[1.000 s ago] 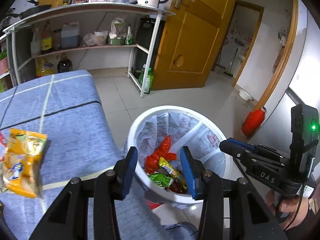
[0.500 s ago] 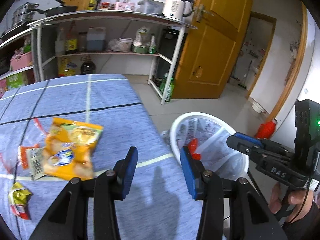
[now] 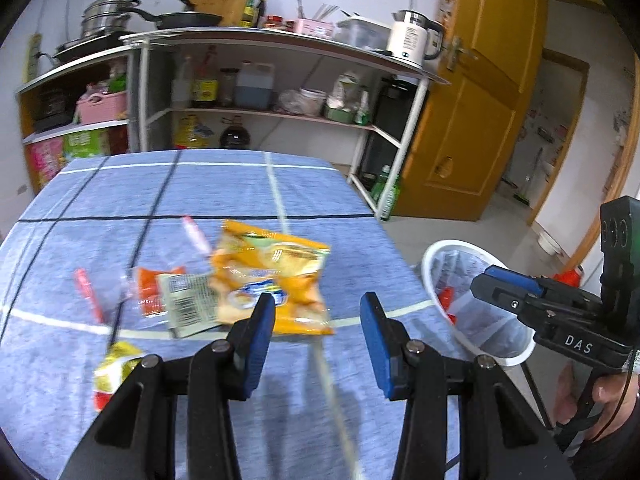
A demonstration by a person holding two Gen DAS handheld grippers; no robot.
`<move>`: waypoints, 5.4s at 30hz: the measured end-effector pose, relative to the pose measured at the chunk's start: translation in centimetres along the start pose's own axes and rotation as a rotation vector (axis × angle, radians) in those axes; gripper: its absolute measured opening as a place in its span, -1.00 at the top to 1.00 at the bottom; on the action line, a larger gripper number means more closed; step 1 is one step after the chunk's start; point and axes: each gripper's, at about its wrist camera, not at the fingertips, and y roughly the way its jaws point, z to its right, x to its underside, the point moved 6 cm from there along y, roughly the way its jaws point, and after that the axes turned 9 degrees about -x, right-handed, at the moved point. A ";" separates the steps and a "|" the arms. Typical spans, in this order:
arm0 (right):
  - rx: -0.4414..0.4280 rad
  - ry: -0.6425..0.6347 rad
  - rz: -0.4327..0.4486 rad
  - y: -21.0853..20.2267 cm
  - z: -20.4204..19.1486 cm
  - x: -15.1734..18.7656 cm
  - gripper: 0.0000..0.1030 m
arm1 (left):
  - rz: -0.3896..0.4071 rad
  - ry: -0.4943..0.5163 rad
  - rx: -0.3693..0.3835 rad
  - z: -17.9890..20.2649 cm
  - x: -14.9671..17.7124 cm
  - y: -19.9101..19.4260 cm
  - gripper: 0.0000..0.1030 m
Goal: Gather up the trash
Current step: 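Withdraw both open tools from the bin toward the table, then grasp the red-yellow snack packet with the left tool while the right tool grasps the yellow chip bag, then carry the red-yellow packet with the left tool while the right tool carries the yellow chip bag to the bin, then open the left tool over the bin while the right tool releases the yellow chip bag, then move both open tools back over the table toward the remaining trash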
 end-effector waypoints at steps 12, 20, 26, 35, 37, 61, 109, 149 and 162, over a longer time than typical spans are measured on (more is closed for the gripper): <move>-0.101 0.001 -0.070 4.0 -3.9 -0.2 0.21 | 0.009 -0.073 -0.122 -7.3 1.5 -1.3 -0.04; -0.141 0.033 -0.160 8.0 -5.9 -0.1 0.21 | -0.044 -0.133 -0.201 -12.0 3.5 -1.1 -0.08; -0.163 0.090 -0.208 10.7 -5.9 0.2 0.21 | -0.097 -0.124 -0.186 -12.4 4.7 -0.3 -0.09; -0.150 0.134 -0.263 13.1 -6.0 0.7 0.21 | -0.130 -0.083 -0.157 -11.0 5.4 0.2 -0.09; -0.156 0.156 -0.257 13.3 -5.7 0.6 0.21 | -0.140 -0.094 -0.158 -11.1 5.5 0.3 -0.09; -0.118 0.087 -0.176 10.8 -5.8 0.0 0.89 | -0.084 -0.096 -0.185 -10.9 4.8 -0.6 0.20; 0.208 0.328 0.051 -7.1 13.7 3.6 0.89 | -0.043 0.168 0.192 14.7 -1.7 4.0 0.25; 0.255 0.405 0.047 -8.7 17.1 5.6 0.71 | -0.115 0.194 0.239 19.8 -1.0 6.3 0.09; 0.142 0.233 0.075 -6.5 10.0 2.0 0.70 | -0.050 0.128 0.164 13.1 -1.7 3.3 0.09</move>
